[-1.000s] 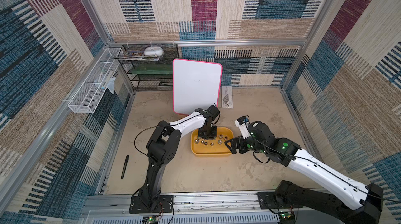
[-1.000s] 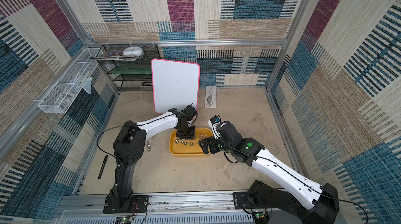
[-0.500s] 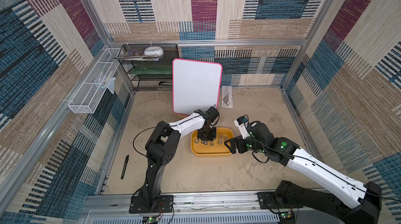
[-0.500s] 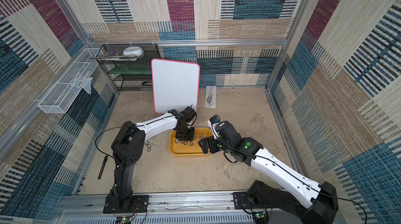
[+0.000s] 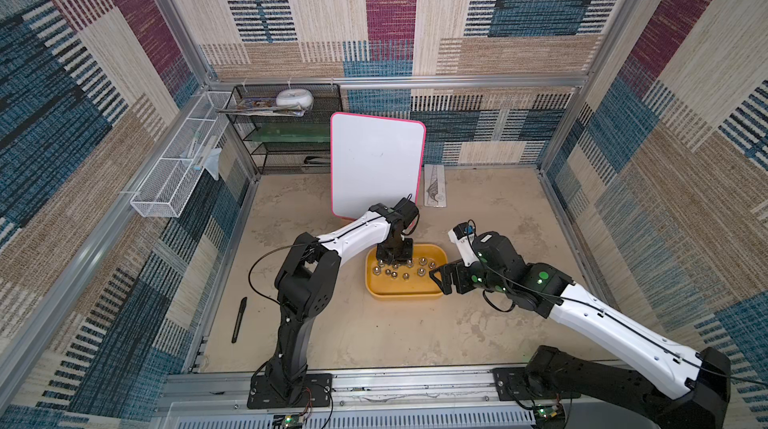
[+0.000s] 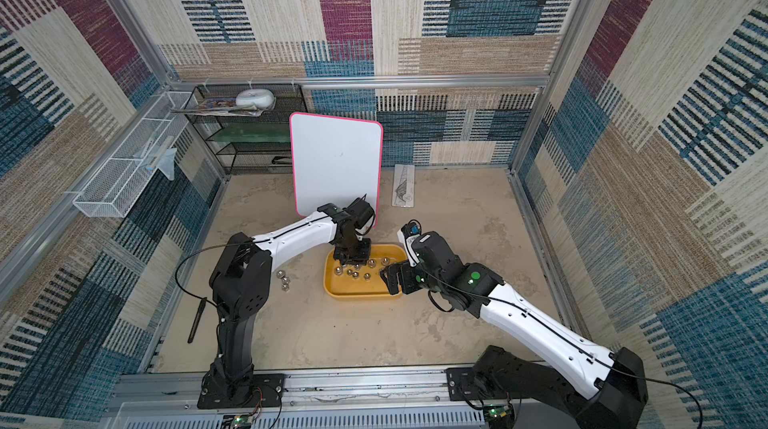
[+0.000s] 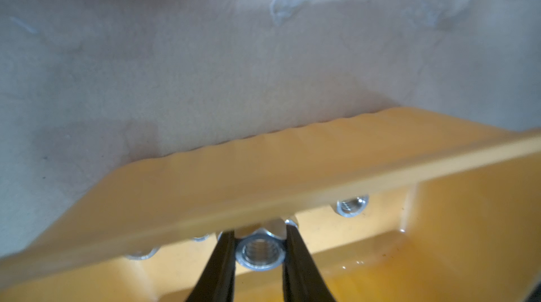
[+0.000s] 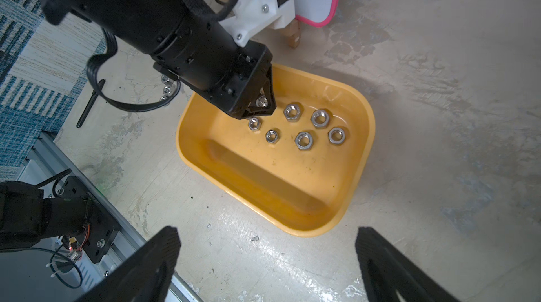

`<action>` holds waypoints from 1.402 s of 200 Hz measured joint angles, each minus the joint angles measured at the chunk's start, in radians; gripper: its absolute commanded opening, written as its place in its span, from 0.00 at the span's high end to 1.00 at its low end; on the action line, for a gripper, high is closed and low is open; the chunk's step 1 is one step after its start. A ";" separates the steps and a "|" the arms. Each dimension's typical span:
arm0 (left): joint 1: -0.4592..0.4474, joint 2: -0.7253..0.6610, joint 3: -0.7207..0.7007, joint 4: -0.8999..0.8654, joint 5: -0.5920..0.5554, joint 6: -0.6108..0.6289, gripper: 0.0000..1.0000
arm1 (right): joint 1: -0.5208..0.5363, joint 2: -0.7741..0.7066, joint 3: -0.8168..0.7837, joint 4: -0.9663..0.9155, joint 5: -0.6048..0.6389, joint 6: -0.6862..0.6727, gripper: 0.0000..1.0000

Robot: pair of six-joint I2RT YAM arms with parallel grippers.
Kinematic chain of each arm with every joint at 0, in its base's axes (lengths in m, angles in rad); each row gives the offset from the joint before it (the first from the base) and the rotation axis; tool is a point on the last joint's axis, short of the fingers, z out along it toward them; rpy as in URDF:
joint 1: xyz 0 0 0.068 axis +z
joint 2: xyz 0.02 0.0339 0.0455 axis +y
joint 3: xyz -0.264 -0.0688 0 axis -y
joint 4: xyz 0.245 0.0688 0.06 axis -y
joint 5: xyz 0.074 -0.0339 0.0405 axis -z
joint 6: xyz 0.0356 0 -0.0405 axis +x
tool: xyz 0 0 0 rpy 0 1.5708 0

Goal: Put the nuts on the desktop into the storage box
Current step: Place the nut in the storage box.

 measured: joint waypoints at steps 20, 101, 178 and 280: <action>-0.010 0.002 0.007 0.000 0.012 0.001 0.80 | 0.000 0.000 0.000 0.000 0.000 0.000 0.01; -0.013 0.047 -0.005 -0.003 0.008 0.001 0.79 | 0.000 -0.006 -0.005 -0.001 0.000 0.001 0.01; -0.013 0.055 -0.003 -0.002 0.005 0.005 0.63 | 0.000 -0.019 -0.011 -0.001 0.000 0.005 0.01; -0.010 -0.088 -0.005 -0.020 -0.021 0.000 0.53 | 0.000 0.006 -0.009 0.001 -0.009 0.001 0.01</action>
